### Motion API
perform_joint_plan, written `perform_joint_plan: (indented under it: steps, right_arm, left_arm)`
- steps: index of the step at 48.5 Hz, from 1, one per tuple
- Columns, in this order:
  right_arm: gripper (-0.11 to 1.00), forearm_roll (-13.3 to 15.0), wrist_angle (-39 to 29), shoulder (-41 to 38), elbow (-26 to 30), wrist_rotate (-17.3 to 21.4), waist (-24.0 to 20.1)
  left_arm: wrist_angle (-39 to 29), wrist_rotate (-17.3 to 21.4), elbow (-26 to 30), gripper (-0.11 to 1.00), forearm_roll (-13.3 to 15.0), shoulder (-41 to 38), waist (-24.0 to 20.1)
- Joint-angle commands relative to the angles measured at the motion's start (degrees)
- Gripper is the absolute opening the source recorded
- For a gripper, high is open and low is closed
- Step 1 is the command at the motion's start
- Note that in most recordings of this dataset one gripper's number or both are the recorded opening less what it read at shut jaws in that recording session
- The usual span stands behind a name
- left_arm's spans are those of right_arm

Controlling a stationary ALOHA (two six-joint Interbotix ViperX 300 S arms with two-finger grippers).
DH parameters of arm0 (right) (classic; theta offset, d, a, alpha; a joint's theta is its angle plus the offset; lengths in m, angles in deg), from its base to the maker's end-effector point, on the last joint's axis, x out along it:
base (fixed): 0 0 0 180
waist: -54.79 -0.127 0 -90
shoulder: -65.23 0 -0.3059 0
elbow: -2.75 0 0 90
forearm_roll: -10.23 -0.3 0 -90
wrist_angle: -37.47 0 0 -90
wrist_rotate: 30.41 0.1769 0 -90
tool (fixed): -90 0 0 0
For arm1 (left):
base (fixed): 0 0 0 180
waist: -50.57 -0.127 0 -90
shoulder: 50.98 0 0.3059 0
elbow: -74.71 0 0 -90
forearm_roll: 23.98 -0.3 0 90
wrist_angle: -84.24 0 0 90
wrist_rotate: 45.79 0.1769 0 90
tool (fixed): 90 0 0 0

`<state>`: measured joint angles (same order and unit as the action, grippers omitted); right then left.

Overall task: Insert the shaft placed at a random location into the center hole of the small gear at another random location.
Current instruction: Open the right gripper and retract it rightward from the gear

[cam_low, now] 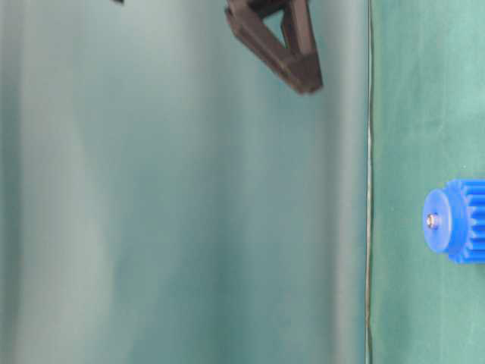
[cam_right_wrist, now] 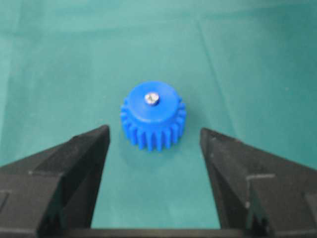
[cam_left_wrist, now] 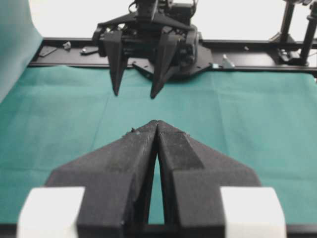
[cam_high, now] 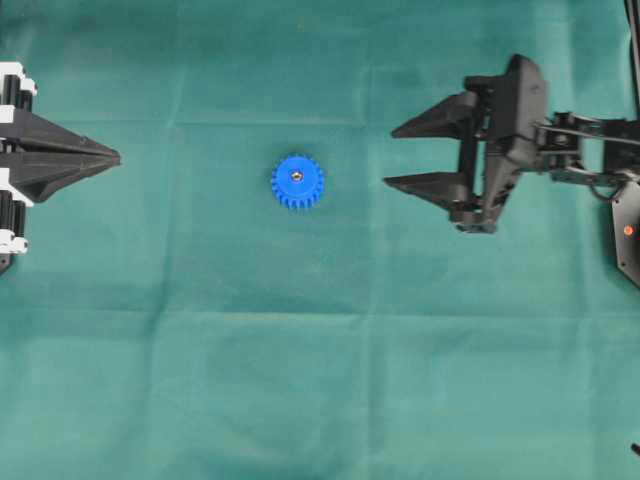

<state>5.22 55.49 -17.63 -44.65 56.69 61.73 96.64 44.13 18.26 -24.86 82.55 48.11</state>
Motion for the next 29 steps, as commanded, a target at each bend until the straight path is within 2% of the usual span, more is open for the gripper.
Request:
perform_joint_plan:
  steps: [1,14,29]
  right_arm:
    - [0.75,-0.4,-0.3,3.4,-1.1,-0.3,-0.1]
    - [0.75,-0.4,-0.3,8.8,-4.0,-0.4,-0.1]
    - [0.75,-0.4,-0.3,9.4,-4.4,-0.4,-0.1]
  left_arm:
    - [0.3,0.0,1.1,0.00,-0.1,-0.4,-0.2]
    - [0.3,-0.1,1.1,0.00,-0.1,-0.4,-0.2]
    - [0.3,0.0,1.1,0.00,-0.1,-0.4,-0.2]
